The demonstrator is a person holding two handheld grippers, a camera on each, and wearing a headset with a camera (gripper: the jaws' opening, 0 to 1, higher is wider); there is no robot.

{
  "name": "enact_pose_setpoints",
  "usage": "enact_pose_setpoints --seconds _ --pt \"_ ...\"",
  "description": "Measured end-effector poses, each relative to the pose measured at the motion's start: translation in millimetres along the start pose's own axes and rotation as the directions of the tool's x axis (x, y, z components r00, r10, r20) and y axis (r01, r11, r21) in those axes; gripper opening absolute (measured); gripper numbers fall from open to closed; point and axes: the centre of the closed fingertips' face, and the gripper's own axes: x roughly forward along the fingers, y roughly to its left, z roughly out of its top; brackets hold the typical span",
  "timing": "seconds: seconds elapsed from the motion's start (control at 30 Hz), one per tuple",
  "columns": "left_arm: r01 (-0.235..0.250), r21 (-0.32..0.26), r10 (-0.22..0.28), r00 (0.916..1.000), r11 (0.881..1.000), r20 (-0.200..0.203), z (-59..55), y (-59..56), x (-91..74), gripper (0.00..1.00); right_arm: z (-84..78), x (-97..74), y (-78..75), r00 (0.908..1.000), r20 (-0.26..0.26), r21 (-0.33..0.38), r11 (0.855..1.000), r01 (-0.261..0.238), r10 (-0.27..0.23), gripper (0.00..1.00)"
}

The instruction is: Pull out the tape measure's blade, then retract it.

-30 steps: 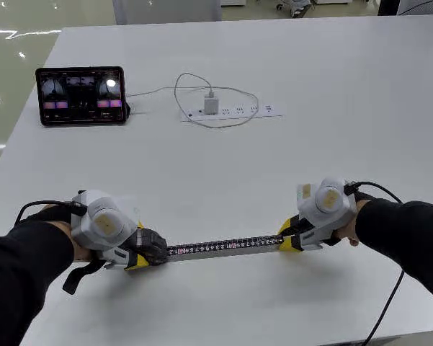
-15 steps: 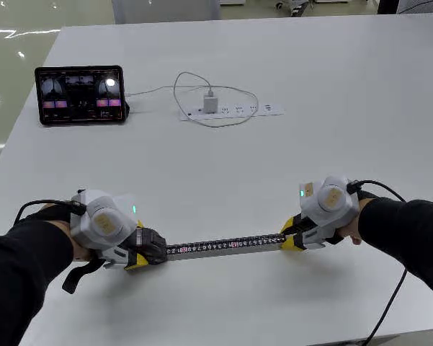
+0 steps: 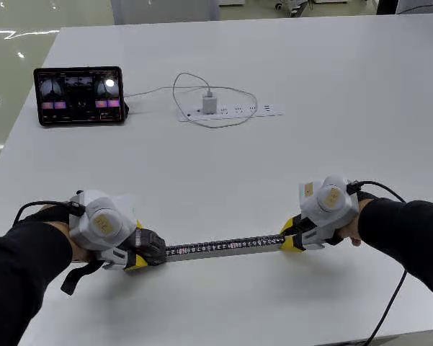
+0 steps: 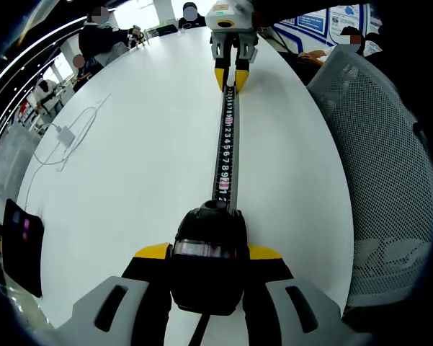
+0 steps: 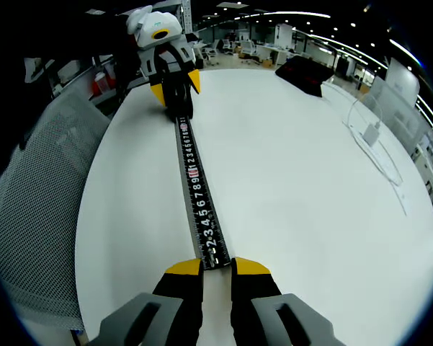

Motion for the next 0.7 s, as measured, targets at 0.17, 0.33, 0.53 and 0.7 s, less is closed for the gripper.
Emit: enact_pose_setpoints --seconds 0.17,0.33,0.53,0.7 --pt "0.004 -0.018 -0.003 0.9999 1.0 0.015 1.4 1.2 0.1 0.33 0.5 0.0 0.2 1.0 0.001 -0.004 1.0 -0.009 0.009 0.11" --pt "0.011 0.005 -0.011 0.9999 1.0 0.012 2.0 0.9 1.3 0.33 0.4 0.4 1.3 0.999 -0.035 -0.085 0.996 -0.029 0.026 0.11" --pt "0.022 0.016 -0.022 0.9997 1.0 0.0 2.1 1.1 1.4 0.33 -0.1 0.4 1.0 0.9981 -0.055 -0.107 0.994 -0.032 0.026 0.11" --pt "0.027 0.03 -0.027 0.9996 0.999 -0.002 2.6 0.6 0.6 0.33 0.5 0.3 2.0 0.9965 -0.079 -0.098 0.995 -0.034 0.027 0.11"
